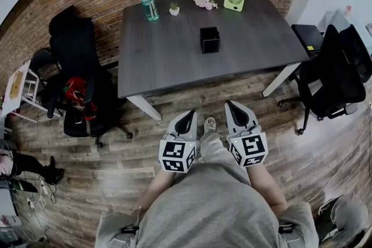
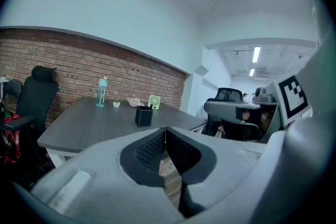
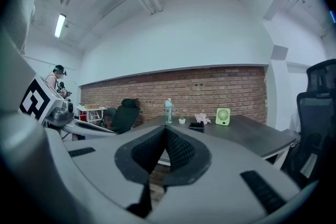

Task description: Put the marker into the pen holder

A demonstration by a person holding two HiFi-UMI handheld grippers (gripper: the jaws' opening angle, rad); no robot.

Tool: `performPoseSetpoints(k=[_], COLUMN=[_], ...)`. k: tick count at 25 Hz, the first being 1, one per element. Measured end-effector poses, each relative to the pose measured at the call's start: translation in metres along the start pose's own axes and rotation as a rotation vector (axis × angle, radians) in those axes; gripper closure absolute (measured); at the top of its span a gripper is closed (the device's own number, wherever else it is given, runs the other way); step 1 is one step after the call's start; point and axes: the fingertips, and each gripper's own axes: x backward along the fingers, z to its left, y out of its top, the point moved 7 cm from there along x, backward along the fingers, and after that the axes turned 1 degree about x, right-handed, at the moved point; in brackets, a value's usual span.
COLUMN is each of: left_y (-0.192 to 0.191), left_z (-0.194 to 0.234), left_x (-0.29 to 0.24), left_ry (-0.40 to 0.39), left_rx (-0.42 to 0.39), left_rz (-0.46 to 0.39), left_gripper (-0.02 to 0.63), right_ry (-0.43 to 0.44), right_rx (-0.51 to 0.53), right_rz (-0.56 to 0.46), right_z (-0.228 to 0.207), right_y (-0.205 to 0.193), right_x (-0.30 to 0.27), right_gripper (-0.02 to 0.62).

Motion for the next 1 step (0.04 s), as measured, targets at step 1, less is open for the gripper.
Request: performPoseSetpoints(k=[1], left_y=[-0.0001], left_z=[-0.0002], left_x=[-0.0001], left_ry=[-0.001], left_rx=[0.0], left_rz=[0.0], left_gripper=[0.588], right_ry=[-0.001], right_rx=[0.0], right_rz=[0.0], right_z=[-0.0002], right_y=[0.0], right_x=[0.0002], right_gripper=[0.594])
